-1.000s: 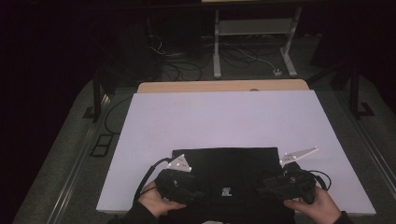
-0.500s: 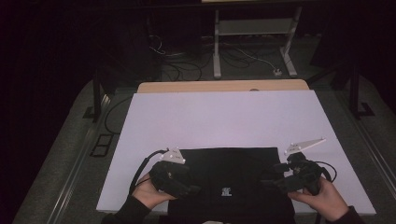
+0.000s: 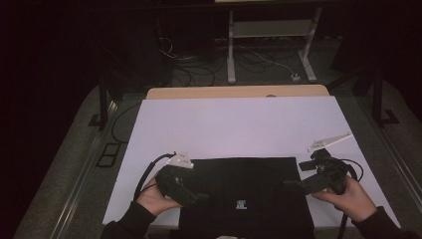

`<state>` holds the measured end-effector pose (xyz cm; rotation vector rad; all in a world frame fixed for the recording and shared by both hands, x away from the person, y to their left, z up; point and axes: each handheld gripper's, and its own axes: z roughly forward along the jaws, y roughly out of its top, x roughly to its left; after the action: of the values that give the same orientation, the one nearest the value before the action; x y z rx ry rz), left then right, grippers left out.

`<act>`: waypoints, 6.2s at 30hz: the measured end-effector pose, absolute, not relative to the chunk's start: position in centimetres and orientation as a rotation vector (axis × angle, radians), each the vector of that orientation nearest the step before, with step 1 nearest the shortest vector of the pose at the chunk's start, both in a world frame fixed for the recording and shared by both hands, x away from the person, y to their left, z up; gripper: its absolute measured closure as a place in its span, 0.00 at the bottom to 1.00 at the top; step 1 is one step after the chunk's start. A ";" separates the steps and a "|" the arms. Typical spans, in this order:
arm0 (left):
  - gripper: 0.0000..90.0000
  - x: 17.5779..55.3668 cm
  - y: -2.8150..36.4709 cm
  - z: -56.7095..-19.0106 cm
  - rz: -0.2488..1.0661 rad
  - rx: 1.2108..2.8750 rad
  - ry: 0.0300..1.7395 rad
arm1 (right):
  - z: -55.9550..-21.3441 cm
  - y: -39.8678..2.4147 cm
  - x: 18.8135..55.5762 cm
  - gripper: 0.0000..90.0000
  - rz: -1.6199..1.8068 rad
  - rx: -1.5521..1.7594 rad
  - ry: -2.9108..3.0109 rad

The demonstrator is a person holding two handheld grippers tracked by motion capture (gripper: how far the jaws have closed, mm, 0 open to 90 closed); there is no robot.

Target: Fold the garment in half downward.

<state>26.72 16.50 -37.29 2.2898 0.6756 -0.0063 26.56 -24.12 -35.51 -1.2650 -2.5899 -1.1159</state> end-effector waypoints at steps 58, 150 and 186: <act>0.00 33.2 21.1 -40.3 0.036 2.127 0.940 | -41.0 -26.6 33.5 0.00 -1.040 -1.446 -2.612; 0.97 35.0 19.9 -42.5 0.291 2.279 0.995 | -42.7 -29.0 35.0 0.97 -1.166 -1.577 -2.432; 0.98 38.8 19.8 -38.8 0.460 2.266 1.029 | -38.9 -28.7 39.7 0.97 -1.234 -1.644 -2.478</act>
<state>38.75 19.80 -38.80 2.2662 1.0291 0.4604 39.72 -28.69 -38.90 -1.6441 -2.4779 -1.2342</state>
